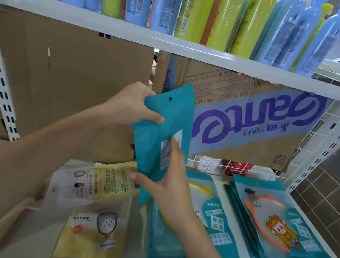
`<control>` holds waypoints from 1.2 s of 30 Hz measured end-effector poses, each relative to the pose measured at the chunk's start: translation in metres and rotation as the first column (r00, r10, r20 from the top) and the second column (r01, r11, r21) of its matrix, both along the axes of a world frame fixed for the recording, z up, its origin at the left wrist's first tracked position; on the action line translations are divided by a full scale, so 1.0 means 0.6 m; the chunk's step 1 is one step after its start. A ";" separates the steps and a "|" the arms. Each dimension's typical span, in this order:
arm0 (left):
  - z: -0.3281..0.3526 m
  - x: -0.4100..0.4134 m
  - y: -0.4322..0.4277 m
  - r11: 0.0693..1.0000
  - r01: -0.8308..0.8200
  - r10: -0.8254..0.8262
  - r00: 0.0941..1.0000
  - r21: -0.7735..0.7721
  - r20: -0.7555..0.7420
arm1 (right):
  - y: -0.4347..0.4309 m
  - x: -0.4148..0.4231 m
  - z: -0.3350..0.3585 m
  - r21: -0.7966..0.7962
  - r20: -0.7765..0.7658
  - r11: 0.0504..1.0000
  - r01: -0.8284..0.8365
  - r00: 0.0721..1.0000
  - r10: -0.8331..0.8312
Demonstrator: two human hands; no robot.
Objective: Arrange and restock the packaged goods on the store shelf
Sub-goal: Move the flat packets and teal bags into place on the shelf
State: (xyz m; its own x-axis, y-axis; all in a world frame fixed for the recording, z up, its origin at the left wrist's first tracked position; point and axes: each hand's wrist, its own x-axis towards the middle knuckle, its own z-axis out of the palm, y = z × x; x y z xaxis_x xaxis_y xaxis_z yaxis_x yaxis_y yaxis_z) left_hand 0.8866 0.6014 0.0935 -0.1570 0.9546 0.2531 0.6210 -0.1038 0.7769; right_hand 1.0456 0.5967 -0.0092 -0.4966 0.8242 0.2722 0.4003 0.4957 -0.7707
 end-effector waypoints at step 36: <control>-0.101 -0.032 -0.006 0.990 0.133 -0.140 0.961 0.043 0.237 | 0.048 0.156 0.022 -0.321 -0.616 0.944 -0.073 0.773 -0.150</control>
